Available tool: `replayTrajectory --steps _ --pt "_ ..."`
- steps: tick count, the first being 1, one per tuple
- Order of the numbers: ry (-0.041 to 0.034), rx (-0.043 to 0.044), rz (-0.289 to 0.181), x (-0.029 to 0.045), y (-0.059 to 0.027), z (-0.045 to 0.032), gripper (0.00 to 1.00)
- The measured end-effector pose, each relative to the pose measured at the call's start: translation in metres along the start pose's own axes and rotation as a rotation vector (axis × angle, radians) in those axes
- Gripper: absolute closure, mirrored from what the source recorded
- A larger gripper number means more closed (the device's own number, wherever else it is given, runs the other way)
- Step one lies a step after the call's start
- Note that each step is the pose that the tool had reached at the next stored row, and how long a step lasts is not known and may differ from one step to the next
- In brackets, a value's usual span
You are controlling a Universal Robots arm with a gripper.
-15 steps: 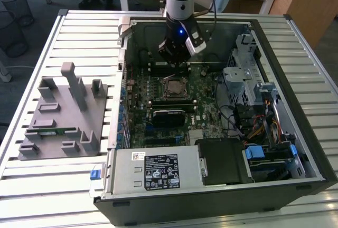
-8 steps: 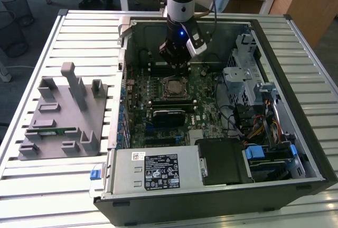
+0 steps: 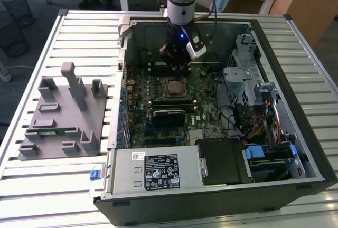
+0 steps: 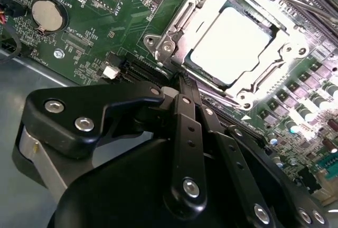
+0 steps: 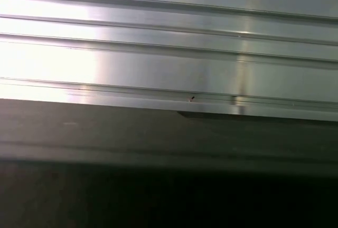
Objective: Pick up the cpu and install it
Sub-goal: 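Install the first cpu locking lever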
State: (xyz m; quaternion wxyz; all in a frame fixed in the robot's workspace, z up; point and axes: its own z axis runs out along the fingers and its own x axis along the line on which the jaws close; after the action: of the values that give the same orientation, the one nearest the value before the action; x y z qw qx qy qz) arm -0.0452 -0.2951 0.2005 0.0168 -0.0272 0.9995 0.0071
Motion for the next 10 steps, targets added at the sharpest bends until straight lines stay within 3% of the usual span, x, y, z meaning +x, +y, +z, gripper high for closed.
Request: replayTrajectory --steps 10 --pt "0.0007 -0.0001 -0.002 -0.0009 0.0 0.0008 0.89"
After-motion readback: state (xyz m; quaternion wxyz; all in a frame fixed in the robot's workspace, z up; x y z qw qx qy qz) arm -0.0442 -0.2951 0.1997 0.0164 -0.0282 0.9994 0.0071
